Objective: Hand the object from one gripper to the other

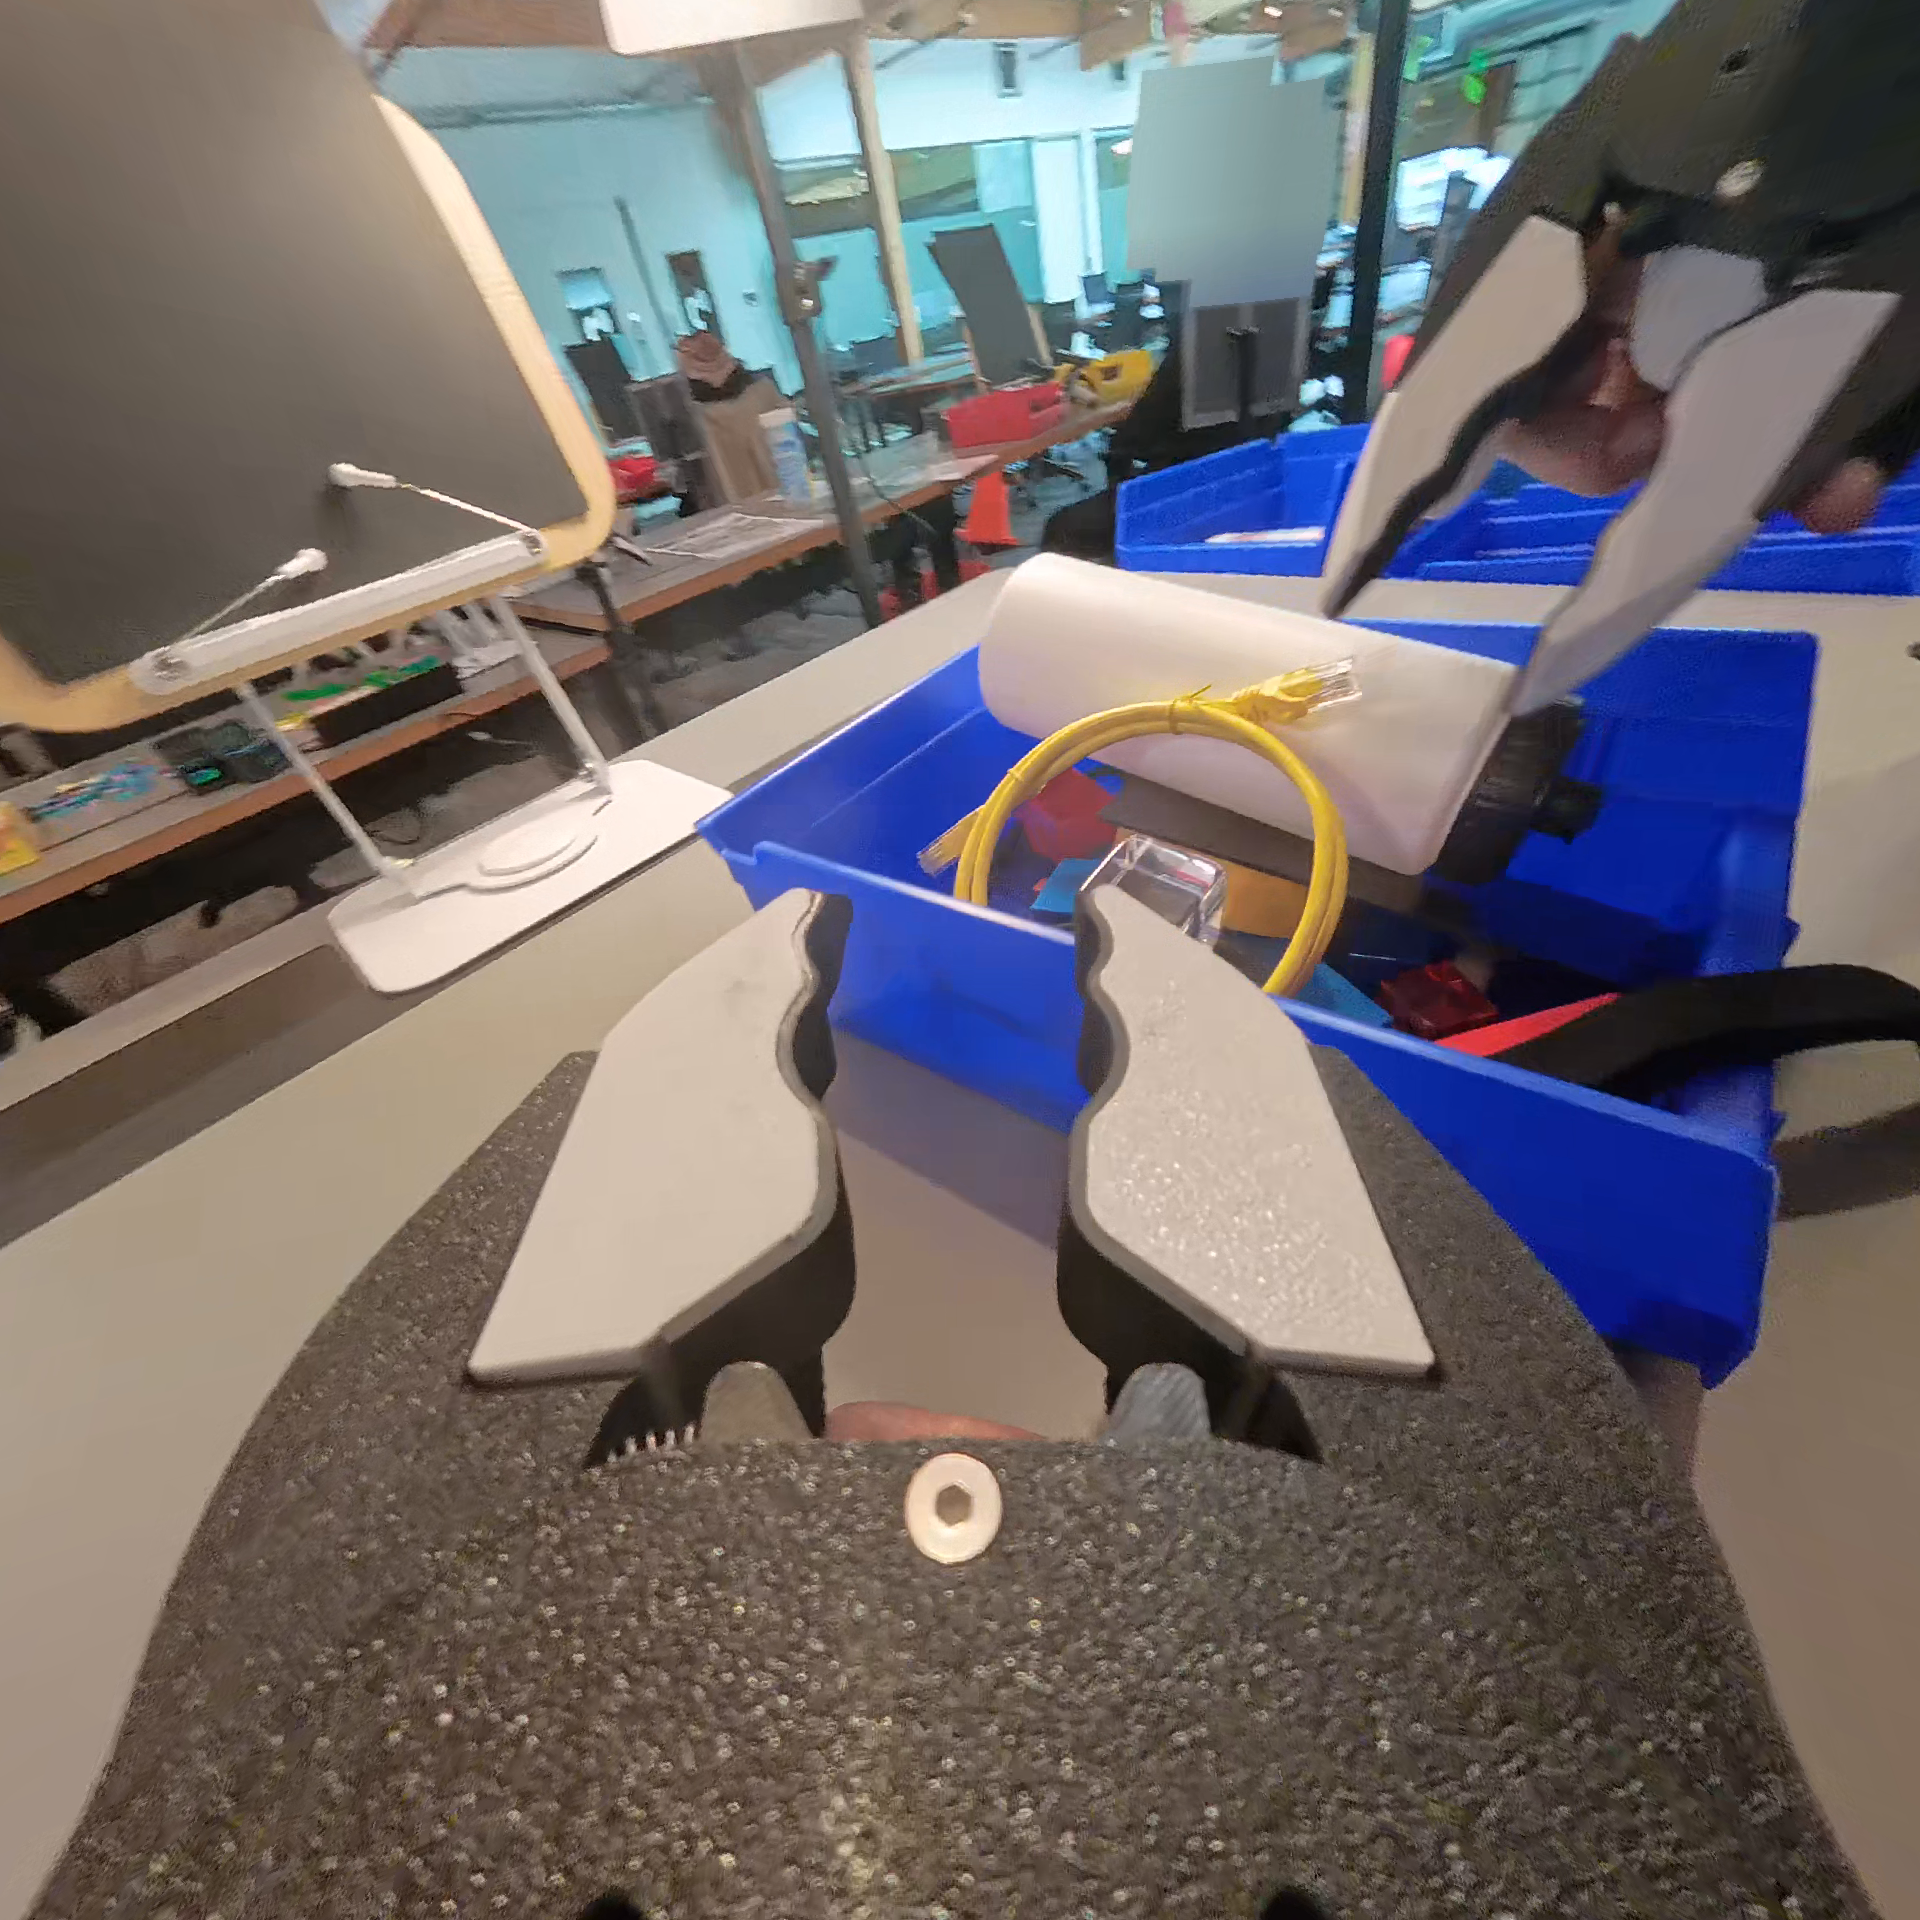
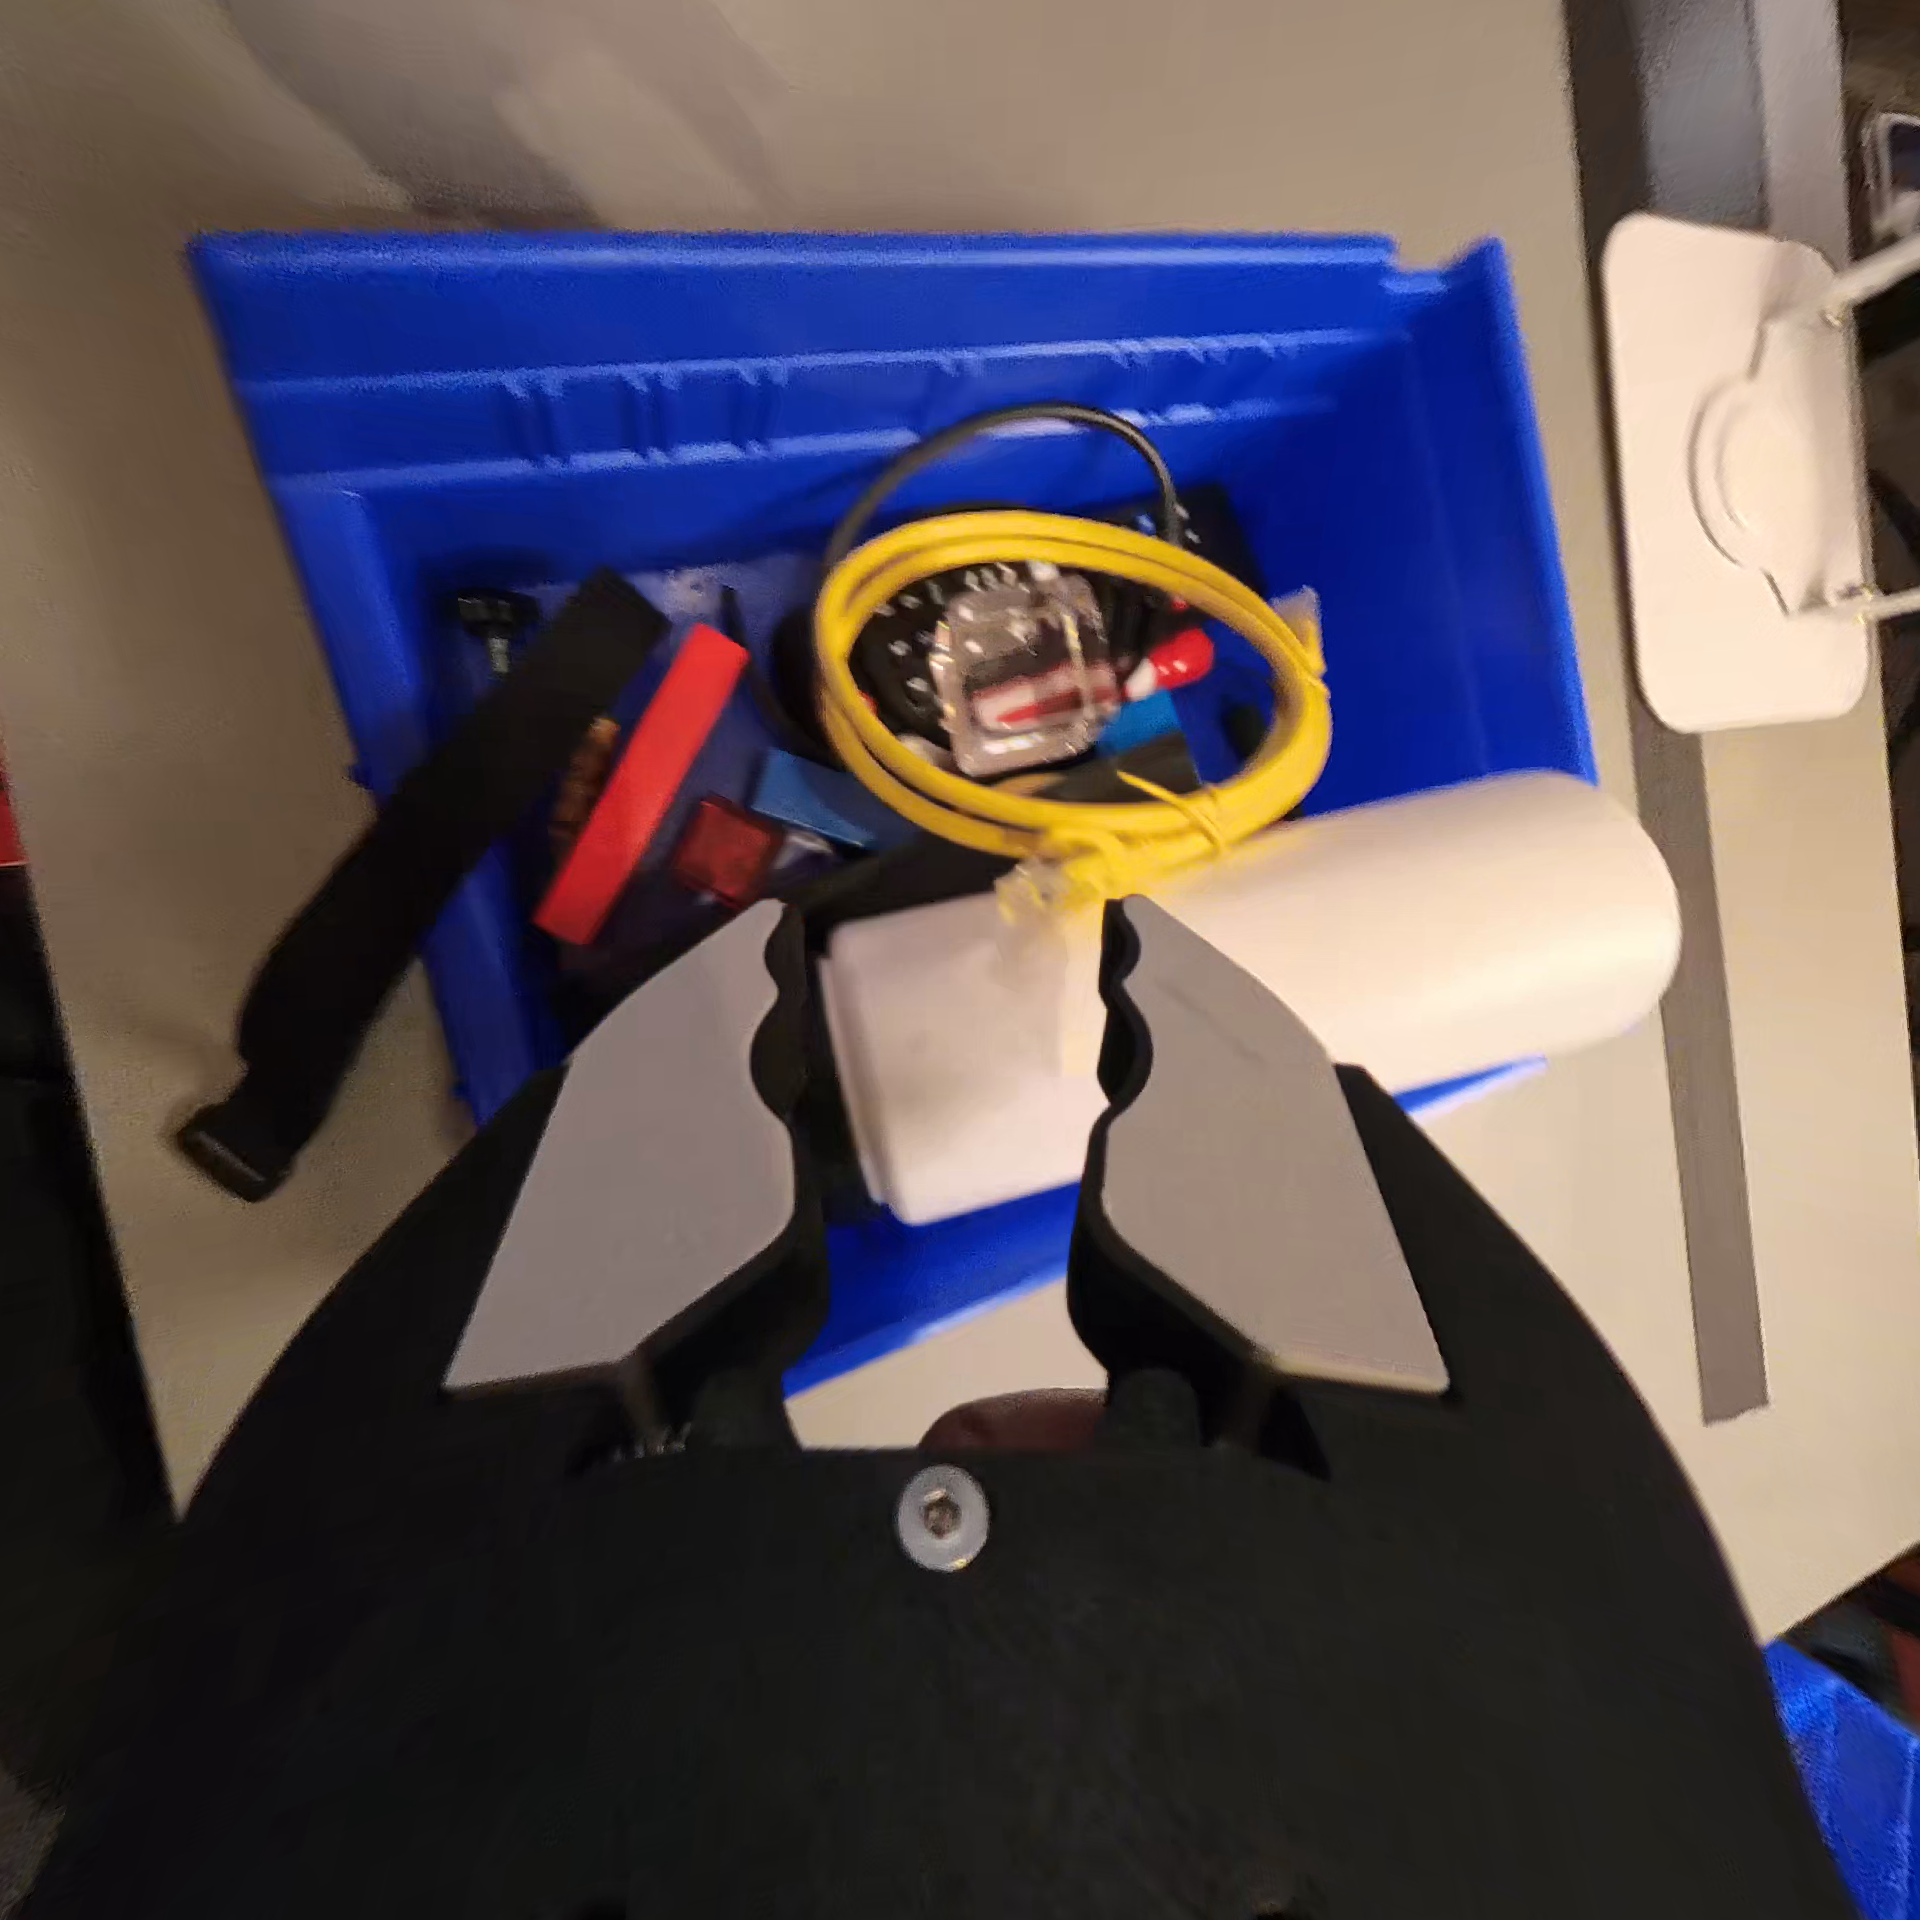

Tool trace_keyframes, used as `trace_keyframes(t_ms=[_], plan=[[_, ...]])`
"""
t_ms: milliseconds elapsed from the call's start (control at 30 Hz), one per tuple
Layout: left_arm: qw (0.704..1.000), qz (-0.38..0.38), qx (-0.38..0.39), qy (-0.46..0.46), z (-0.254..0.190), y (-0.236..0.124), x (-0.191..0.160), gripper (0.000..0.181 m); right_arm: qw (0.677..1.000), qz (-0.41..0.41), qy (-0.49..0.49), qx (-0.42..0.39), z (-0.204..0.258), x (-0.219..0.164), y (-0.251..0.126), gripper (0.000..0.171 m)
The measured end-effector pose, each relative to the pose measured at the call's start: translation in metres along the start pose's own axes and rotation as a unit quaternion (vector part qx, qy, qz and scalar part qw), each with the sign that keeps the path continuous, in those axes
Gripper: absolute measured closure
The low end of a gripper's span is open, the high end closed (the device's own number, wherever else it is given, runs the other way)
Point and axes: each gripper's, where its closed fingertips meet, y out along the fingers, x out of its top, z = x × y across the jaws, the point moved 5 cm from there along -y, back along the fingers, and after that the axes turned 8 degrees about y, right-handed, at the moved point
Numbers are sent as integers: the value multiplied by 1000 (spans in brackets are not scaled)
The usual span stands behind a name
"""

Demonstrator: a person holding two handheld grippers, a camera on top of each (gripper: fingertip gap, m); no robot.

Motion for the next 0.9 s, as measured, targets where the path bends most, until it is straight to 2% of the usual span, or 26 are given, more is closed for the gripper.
trace_keyframes(t_ms=[100,233,400,533,700,900], plan=[[998,18,-55,18,6,12,7,132,999,-6,39,-3,-20,-17,-2,108],[991,49,-101,71,17,37,13,129,999,-18,33,1,-23,-29,-2,101],[962,104,-211,135,22,76,13,125,999,-19,-2,32,-19,-33,0,88],[946,133,-257,149,28,113,16,121,999,-21,-4,37,-21,-42,-4,82],[922,161,-329,123,20,152,14,120,999,18,-17,37,-17,-59,-4,81],[876,233,-399,140,7,180,-4,120,999,21,-11,24,-16,-55,-1,83]])
